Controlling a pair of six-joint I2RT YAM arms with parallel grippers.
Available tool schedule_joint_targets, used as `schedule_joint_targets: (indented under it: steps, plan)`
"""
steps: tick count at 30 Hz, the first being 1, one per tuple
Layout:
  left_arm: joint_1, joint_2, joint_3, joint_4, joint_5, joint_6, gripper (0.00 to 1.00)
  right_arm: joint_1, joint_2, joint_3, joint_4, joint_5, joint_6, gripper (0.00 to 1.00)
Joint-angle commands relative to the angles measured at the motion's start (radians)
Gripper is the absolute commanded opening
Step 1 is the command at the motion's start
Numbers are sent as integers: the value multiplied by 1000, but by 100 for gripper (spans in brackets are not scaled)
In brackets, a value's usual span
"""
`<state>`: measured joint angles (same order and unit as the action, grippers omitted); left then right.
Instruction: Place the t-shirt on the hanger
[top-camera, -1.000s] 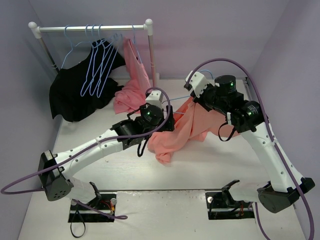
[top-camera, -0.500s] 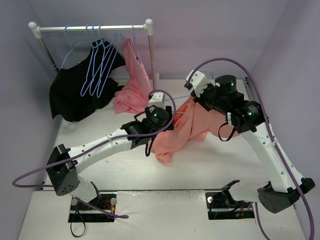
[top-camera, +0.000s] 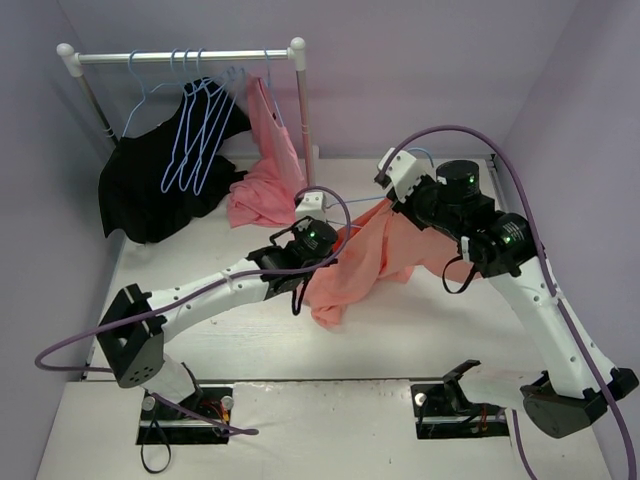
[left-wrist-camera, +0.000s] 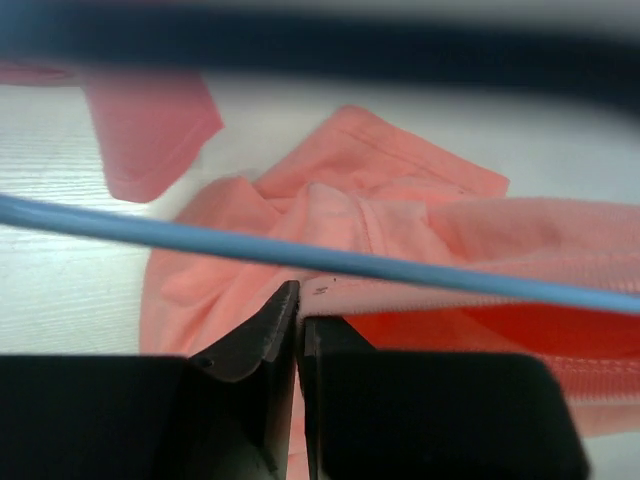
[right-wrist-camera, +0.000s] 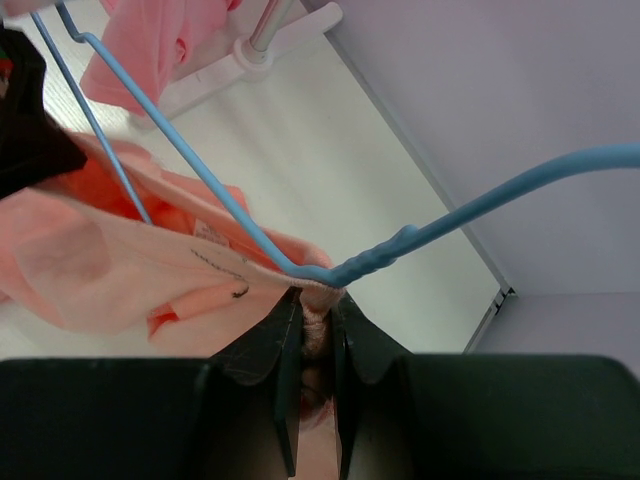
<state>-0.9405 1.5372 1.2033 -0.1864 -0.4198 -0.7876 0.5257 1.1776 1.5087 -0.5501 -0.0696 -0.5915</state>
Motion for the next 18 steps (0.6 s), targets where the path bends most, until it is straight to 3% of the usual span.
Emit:
schedule_joint_targets:
  steps: [1, 11, 18]
  plan:
    - [67, -93, 20, -15, -21, 17, 0, 8, -52, -6, 94, 47, -1, 0]
    - [202, -136, 168, -181, 29, 166, 0, 9, -94, -33, 92, 15, -10, 0]
    - [209, -110, 366, -322, 58, 301, 0, 23, -89, -43, 91, 18, -13, 0]
